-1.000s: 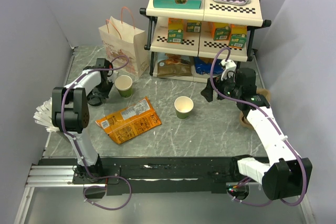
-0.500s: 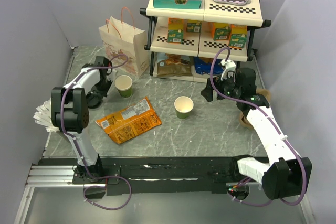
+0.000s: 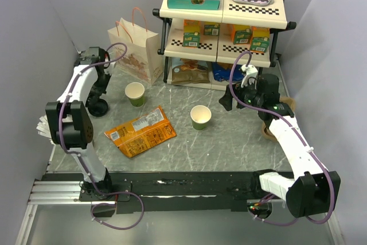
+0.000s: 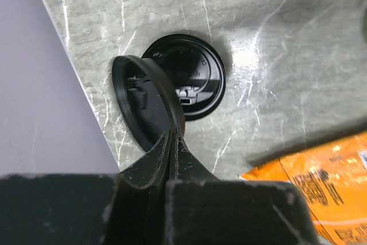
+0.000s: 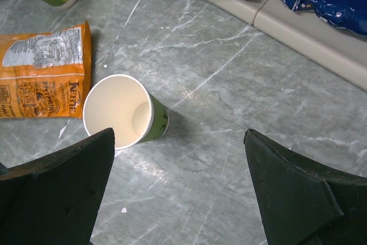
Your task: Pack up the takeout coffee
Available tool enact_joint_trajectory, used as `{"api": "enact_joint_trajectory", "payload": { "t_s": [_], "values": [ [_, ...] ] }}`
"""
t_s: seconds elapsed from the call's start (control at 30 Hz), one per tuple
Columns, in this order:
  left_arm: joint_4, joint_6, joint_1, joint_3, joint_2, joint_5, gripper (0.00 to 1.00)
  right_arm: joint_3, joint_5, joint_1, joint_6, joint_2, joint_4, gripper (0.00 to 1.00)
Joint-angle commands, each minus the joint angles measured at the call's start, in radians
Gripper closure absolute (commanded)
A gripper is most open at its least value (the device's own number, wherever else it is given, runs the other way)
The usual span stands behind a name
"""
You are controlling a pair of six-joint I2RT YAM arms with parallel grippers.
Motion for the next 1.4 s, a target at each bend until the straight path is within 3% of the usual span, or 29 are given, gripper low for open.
{"api": "enact_joint_trajectory", "payload": {
  "t_s": [0.0,0.23,0.37,0.6,0.8,0.97,1.2,1.37],
  "values": [
    [-0.071,-0.012,0.015,0.080,-0.099,0.077,0.99,0.021,-0.025,0.005,0.002,0.009,0.036,0.00],
    [-0.146,0.007,0.029,0.106,-0.182,0.386,0.99,0.030,-0.111,0.005,-0.049,-0.006,0.019,0.00],
    [-0.193,0.069,0.027,0.079,-0.230,0.723,0.99,0.038,-0.264,0.007,-0.131,-0.012,-0.005,0.00],
    [-0.278,0.118,-0.028,0.117,-0.241,1.121,0.99,0.086,-0.419,0.023,-0.254,-0.024,-0.108,0.00],
    [-0.097,0.021,-0.163,0.083,-0.277,1.305,0.99,0.115,-0.429,0.034,-0.225,-0.047,-0.117,0.00],
    [0.206,-0.227,-0.321,-0.019,-0.276,1.367,0.99,0.135,-0.412,0.034,-0.208,-0.053,-0.148,0.00],
    [0.549,-0.486,-0.528,-0.029,-0.158,1.410,0.99,0.133,-0.335,0.028,-0.173,-0.087,-0.189,0.00],
    [0.705,-0.580,-0.583,0.004,-0.041,1.449,0.99,0.121,-0.330,0.002,-0.133,-0.115,-0.232,0.00]
  ]
}}
